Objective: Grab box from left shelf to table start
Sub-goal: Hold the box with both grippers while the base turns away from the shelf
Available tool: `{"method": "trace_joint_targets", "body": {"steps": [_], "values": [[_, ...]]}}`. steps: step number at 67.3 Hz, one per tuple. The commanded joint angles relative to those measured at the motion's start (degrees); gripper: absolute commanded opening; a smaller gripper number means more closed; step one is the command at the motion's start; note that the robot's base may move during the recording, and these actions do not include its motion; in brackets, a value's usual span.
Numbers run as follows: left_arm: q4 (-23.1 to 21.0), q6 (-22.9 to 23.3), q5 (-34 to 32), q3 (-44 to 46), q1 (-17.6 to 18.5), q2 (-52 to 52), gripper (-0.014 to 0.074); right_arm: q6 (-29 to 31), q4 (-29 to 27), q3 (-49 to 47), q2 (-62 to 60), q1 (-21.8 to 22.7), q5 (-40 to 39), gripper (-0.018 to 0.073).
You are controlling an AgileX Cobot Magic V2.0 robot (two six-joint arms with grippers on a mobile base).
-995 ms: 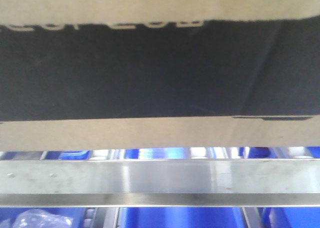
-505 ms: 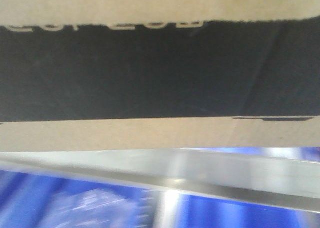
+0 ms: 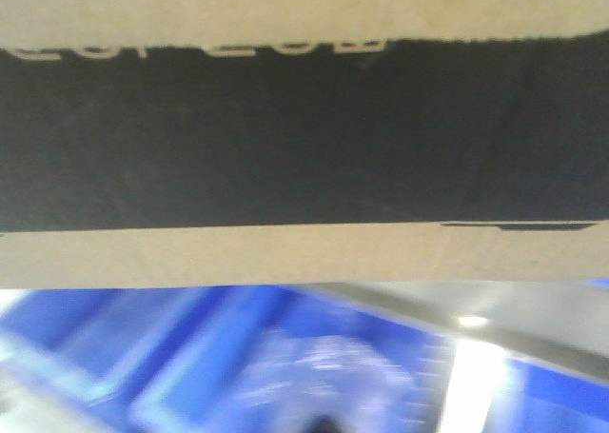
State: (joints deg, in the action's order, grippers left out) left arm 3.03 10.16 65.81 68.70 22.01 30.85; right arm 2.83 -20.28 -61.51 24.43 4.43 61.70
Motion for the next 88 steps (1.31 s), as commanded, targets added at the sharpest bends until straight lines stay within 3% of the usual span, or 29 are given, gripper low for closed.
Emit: {"method": "trace_joint_targets", "body": {"steps": [1, 88], "values": [[-4.9, -0.7, -9.0, 2.2, 0.7, -0.2, -0.0093, 0.3, 0.0, -1.6, 0.9, 0.3, -8.0, 0.0059], [-5.0, -0.7, -9.0, 2.2, 0.7, -0.2, -0.0093, 0.3, 0.0, -1.6, 0.9, 0.3, -8.0, 0.0059]]}}
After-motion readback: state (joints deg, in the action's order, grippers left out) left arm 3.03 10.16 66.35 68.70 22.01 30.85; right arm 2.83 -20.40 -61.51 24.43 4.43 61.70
